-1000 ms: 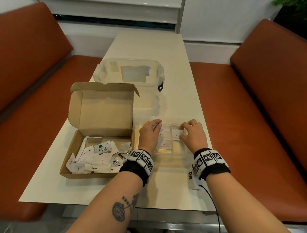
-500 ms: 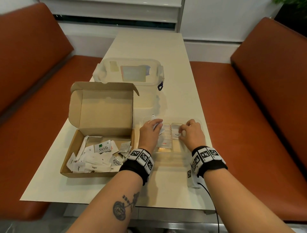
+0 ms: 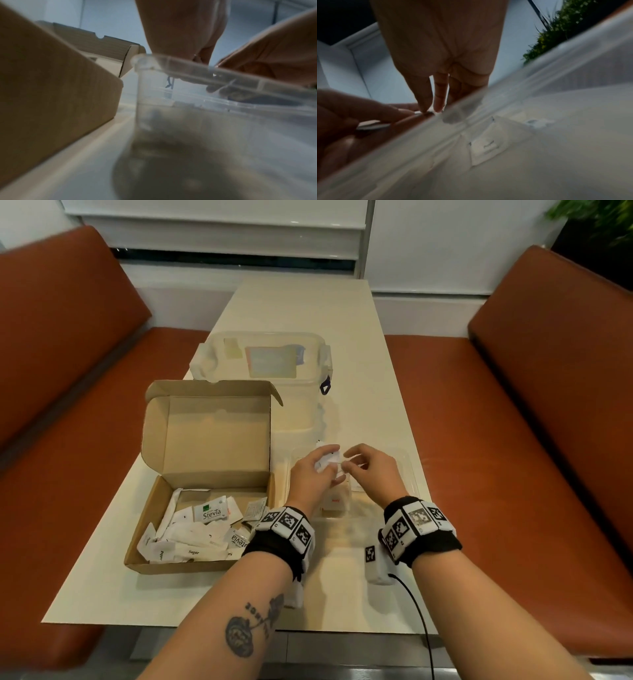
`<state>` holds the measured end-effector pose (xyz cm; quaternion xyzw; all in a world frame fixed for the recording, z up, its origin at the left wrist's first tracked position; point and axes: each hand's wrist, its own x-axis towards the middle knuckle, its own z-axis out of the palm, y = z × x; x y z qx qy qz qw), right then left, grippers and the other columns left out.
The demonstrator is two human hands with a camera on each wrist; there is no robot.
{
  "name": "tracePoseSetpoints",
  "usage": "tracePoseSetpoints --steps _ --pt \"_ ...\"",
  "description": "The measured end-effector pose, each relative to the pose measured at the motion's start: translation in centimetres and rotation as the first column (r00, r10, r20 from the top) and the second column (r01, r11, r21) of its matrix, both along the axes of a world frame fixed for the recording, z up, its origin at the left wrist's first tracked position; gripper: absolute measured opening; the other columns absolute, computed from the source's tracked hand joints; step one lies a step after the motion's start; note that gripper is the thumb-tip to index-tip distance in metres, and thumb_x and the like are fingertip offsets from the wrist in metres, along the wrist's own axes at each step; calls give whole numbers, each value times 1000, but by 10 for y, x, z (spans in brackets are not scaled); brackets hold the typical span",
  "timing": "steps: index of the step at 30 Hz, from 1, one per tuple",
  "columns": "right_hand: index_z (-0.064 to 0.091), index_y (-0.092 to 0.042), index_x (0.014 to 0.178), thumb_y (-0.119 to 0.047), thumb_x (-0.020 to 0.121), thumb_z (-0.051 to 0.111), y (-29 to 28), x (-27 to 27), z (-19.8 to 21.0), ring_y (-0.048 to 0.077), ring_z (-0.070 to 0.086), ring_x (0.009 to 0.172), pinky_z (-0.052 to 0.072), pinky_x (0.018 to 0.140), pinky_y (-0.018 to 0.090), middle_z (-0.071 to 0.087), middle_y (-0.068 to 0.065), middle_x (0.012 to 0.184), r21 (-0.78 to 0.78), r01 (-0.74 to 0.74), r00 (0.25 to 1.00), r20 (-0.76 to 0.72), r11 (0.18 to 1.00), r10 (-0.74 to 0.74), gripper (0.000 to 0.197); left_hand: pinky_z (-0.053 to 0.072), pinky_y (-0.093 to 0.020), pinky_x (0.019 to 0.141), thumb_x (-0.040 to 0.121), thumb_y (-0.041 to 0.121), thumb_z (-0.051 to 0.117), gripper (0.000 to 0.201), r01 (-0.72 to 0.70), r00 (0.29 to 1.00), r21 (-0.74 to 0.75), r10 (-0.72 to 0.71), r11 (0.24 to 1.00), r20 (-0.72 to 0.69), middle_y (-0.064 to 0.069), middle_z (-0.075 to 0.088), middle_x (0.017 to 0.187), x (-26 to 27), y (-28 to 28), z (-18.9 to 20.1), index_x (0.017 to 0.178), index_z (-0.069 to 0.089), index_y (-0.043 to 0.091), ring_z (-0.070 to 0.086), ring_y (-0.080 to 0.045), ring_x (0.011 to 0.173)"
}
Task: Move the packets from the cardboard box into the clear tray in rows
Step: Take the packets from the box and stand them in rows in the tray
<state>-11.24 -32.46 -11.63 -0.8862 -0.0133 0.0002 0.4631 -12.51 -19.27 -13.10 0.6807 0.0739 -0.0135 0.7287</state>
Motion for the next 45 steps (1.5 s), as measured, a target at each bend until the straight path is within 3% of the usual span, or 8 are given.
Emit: tracePoseSetpoints --steps 5,10,15,21,25,31,38,45 --pt "65 -12 97 -22 88 64 1 -3 1 21 64 79 54 74 33 68 7 84 226 87 996 -26 970 -83 13 59 -34 78 88 -9 53 32 56 998 -94 -60 994 -33 -7 60 107 -7 -7 7 101 70 15 65 -22 97" --pt "67 -10 88 -8 81 70 -5 0 4 14 62 73 50 64 21 67 5 78 301 101 995 -52 948 -90 8 59 -32 77 89 -9 52 36 99 994 -109 -103 989 -27 -13 54 126 -12 -6 6 111 68 15 64 -22 98" --pt "66 -10 84 -6 82 68 -7 1 3 14 58 68 49 62 22 64 3 73 318 147 989 -67 937 -132 5 58 -29 76 89 -7 49 61 49 999 -106 -49 993 4 6 48 127 -10 -8 2 133 52 36 64 -20 104" --pt "59 -8 76 -1 83 64 -16 -2 7 14 62 60 52 59 19 66 8 68 485 247 969 -114 839 -219 11 58 -27 73 91 -4 48 44 -69 997 -51 70 996 12 3 49 118 -6 -8 -1 105 57 37 59 -14 99" --pt "60 -11 74 -6 82 68 -12 -9 5 8 57 63 46 58 20 62 -2 69 571 285 958 -170 770 -229 12 58 -28 74 91 -2 53 40 -6 1000 -149 8 989 7 2 51 118 -4 -16 6 116 55 29 61 -18 103" --pt "64 -15 74 -13 80 70 -10 -11 3 8 55 71 41 64 23 61 -4 74 517 271 961 -194 812 -197 9 59 -29 69 89 1 61 30 -24 1000 -168 23 986 -5 -6 56 112 2 -22 12 108 55 23 64 -22 97" --pt "63 -28 117 -19 80 71 -13 5 23 9 51 76 44 73 18 60 -7 99 121 34 996 75 992 -43 39 56 -22 56 89 5 58 27 81 996 90 -84 993 25 3 58 96 2 -19 7 94 58 31 66 -14 76" --pt "70 -17 91 -9 78 72 -19 12 23 12 54 68 45 68 21 65 8 76 48 -12 999 43 999 10 16 57 -24 59 89 8 62 23 -15 1000 6 15 1000 21 10 51 107 0 -13 2 100 59 28 68 -12 72"
